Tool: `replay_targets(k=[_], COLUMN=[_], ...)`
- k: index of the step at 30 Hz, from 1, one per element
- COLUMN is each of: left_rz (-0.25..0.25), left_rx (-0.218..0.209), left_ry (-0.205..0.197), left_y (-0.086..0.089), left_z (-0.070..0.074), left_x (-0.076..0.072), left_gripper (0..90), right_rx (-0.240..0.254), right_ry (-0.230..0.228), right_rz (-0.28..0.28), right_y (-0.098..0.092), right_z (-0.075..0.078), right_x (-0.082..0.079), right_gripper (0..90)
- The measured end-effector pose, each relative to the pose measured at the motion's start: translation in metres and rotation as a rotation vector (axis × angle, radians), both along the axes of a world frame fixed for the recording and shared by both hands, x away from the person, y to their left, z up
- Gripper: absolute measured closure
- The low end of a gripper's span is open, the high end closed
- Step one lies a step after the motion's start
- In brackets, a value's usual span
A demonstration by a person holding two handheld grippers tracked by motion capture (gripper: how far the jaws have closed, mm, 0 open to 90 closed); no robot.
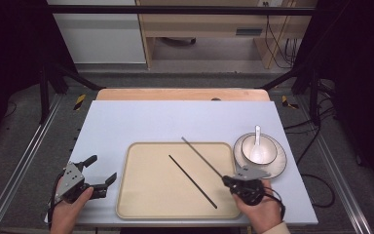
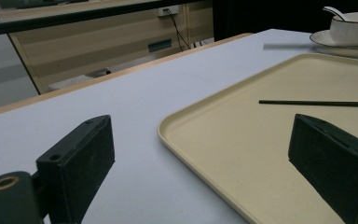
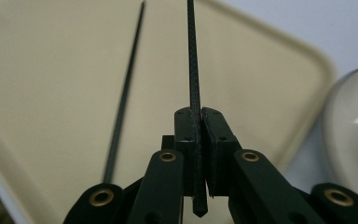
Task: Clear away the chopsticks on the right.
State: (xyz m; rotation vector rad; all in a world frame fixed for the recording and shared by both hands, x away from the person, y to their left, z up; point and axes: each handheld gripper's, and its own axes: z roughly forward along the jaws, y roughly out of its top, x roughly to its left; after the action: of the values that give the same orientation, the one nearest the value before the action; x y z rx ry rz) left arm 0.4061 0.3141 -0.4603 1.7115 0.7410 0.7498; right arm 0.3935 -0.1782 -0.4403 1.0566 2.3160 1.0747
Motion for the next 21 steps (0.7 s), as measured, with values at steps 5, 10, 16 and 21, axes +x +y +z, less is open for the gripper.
replay_targets(k=[5, 10, 16, 21], left_rz=[-0.007, -0.011, -0.026, -0.029], left_rx=[-0.005, -0.015, -0.017, -0.015], left_ry=[-0.004, 0.001, -0.006, -0.006], left_y=[0.001, 0.001, -0.001, -0.003], left_z=[0.001, 0.001, 0.003, 0.005], left_x=[0.0, 0.001, -0.001, -0.002], left_gripper=[6.9, 6.9, 6.9, 7.8], right_rx=[0.0, -0.005, 0.013, 0.038], right_ry=[0.128, 0.159, 0.186, 0.157], right_rz=[0.042, 0.036, 0.071, 0.099], right_y=[0.025, 0.028, 0.033, 0.033], right_z=[-0.022, -0.025, -0.026, -0.024], right_x=[-0.001, -0.001, -0.005, -0.009], right_gripper=[85.7, 85.6, 80.5, 74.3])
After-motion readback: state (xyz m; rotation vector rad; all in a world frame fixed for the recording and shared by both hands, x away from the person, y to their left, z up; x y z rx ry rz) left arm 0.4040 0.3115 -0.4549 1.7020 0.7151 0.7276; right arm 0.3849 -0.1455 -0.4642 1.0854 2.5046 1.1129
